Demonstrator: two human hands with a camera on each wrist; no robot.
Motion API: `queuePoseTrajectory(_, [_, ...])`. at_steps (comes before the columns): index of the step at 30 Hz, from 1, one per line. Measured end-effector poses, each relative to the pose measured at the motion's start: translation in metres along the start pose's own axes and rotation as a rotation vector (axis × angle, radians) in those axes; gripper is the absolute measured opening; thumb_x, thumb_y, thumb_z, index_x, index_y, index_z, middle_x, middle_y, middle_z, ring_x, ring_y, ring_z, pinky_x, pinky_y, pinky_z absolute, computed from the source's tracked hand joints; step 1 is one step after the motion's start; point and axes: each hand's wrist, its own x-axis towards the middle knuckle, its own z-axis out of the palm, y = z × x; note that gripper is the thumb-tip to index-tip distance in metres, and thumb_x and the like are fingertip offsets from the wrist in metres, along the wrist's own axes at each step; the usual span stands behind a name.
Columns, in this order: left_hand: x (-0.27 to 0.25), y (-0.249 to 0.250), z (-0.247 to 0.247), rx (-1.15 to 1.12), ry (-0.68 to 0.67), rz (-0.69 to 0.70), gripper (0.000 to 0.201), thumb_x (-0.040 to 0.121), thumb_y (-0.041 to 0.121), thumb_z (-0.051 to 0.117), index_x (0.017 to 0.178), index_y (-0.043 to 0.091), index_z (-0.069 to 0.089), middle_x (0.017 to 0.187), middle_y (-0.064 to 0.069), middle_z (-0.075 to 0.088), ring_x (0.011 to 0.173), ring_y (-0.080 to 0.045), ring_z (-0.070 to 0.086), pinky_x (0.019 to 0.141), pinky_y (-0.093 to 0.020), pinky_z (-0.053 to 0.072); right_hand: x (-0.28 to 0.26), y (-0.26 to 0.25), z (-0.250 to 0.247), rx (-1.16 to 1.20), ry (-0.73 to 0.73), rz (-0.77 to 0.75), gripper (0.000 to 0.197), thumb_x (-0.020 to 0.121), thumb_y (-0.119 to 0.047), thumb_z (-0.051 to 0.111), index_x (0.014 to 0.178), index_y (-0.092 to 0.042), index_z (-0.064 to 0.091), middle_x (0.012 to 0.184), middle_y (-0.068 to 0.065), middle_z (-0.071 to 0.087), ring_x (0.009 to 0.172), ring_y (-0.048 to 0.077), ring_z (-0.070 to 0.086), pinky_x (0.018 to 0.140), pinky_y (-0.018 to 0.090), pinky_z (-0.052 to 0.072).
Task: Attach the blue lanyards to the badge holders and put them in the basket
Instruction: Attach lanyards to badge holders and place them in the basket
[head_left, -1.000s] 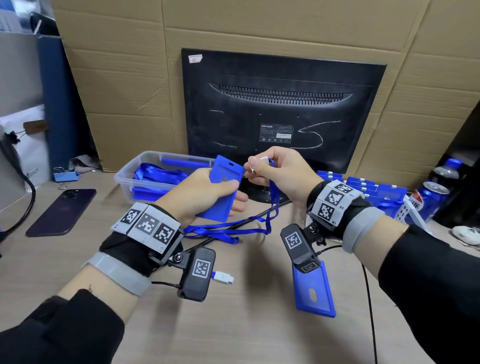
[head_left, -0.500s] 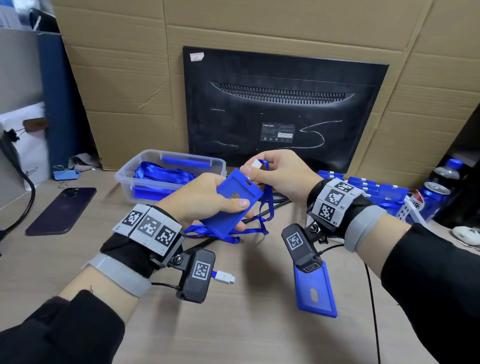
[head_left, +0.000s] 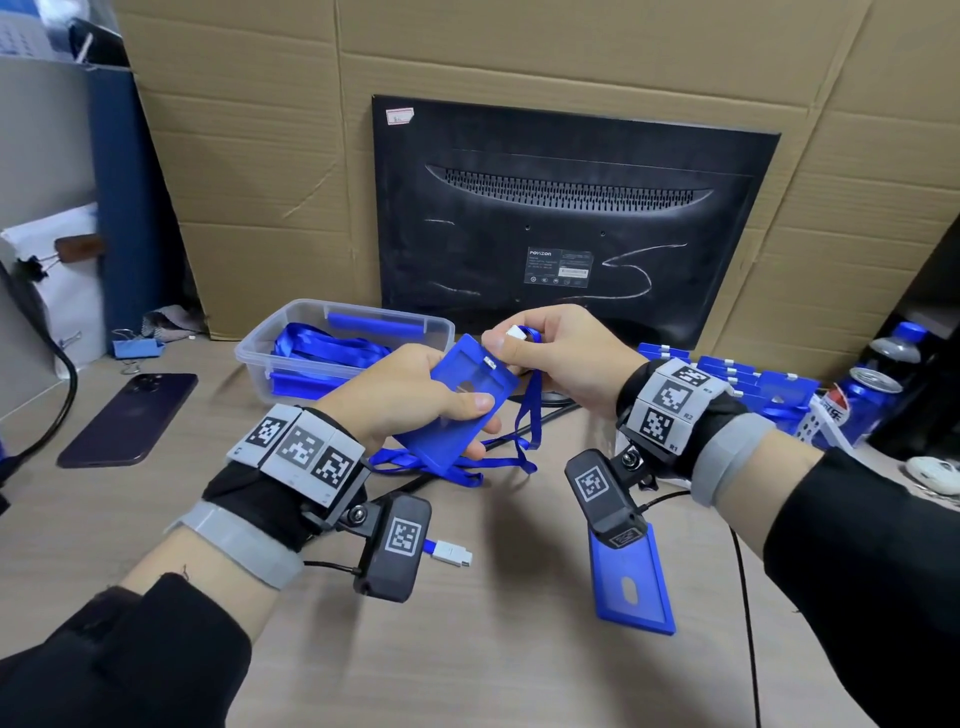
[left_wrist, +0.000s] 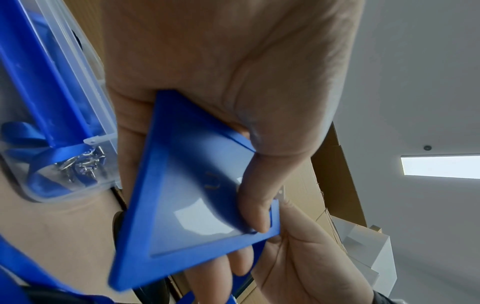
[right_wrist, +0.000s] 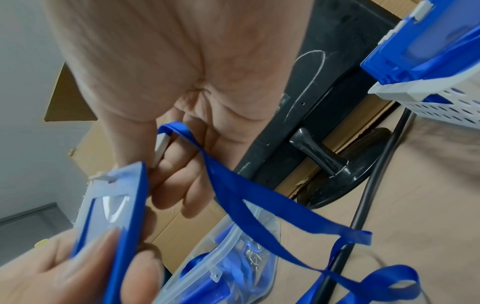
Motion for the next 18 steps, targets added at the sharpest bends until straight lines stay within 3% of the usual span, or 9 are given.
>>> queuePoseTrajectory(4, [-0.001, 0.001, 0.002, 0.009, 0.024, -0.041, 0.021, 0.099, 0.01, 0.071, 0.119, 0.005, 0.069, 0.098, -0.013, 0.081, 0.088, -0.038, 0.079, 0.083, -0.046, 0.065, -0.005, -0.004, -0.002, -0.033, -0.035, 0.004, 0.019, 0.094, -0.028, 0.077, 0.098, -0.01, 0.081, 0.082, 0.009, 0.076, 0.074, 0.017, 0.069, 0.082, 0.038, 0.061])
queuePoseTrajectory(8, [0.0, 0.002, 0.002, 0.005, 0.061, -0.063, 0.021, 0.097, 0.007, 0.071, 0.118, 0.003, 0.069, 0.097, -0.015, 0.081, 0.087, -0.04, 0.079, 0.085, -0.048, 0.065, -0.006, -0.012, -0.004, -0.163, -0.048, -0.024, 0.021, 0.085, -0.027, 0.088, 0.1, -0.014, 0.082, 0.09, 0.017, 0.078, 0.076, 0.016, 0.067, 0.082, 0.037, 0.061])
queuePoseTrajectory(12, [-0.001, 0.004, 0.003, -0.002, 0.08, -0.093, 0.02, 0.095, 0.006, 0.073, 0.114, 0.003, 0.068, 0.095, -0.015, 0.081, 0.083, -0.038, 0.079, 0.074, -0.041, 0.067, -0.005, -0.016, -0.003, -0.352, -0.065, -0.06, 0.027, 0.076, -0.031, 0.094, 0.099, -0.023, 0.082, 0.088, 0.014, 0.079, 0.074, 0.015, 0.066, 0.087, 0.043, 0.06])
queuePoseTrajectory(15, [-0.001, 0.004, 0.003, -0.002, 0.086, -0.106, 0.021, 0.096, 0.006, 0.072, 0.116, 0.002, 0.067, 0.095, -0.015, 0.081, 0.084, -0.038, 0.079, 0.078, -0.044, 0.066, -0.002, -0.014, -0.002, -0.43, -0.04, -0.086, 0.018, 0.083, -0.028, 0.089, 0.099, -0.027, 0.081, 0.082, 0.007, 0.08, 0.073, 0.02, 0.071, 0.088, 0.046, 0.061])
queuePoseTrajectory(18, [-0.001, 0.003, 0.003, 0.003, 0.099, -0.107, 0.022, 0.096, 0.008, 0.073, 0.117, 0.002, 0.068, 0.096, -0.014, 0.081, 0.086, -0.038, 0.079, 0.083, -0.047, 0.065, 0.001, -0.013, -0.003, -0.457, -0.033, -0.121, 0.009, 0.093, -0.025, 0.078, 0.101, -0.027, 0.081, 0.087, 0.013, 0.079, 0.081, 0.031, 0.075, 0.087, 0.049, 0.061])
